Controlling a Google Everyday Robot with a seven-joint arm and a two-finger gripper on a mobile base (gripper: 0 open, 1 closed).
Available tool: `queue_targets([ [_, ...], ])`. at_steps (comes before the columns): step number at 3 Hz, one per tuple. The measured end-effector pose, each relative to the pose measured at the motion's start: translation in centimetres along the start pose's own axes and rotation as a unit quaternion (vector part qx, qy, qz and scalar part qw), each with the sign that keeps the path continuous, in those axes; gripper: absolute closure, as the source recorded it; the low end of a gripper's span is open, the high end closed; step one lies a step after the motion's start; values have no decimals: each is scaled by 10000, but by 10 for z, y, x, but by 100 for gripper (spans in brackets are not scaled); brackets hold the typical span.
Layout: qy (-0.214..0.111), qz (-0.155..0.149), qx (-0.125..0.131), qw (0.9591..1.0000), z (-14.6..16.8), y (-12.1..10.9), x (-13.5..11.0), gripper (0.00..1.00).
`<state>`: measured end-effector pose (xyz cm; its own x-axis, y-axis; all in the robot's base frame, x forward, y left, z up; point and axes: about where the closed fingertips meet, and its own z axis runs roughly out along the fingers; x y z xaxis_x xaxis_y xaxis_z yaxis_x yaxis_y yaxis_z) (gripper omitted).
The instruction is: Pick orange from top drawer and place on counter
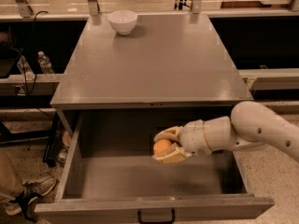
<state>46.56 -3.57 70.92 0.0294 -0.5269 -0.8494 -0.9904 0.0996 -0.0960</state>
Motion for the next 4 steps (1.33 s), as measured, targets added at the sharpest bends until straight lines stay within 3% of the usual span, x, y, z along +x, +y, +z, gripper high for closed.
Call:
queue_targets([
  [2,-56,-448,143,9989,-42,-5,-57,100],
  [3,-50,-600,416,9973,-54,-30,-86,100],
  [4,-174,-653,844,9941,-58,-78,-116,100],
])
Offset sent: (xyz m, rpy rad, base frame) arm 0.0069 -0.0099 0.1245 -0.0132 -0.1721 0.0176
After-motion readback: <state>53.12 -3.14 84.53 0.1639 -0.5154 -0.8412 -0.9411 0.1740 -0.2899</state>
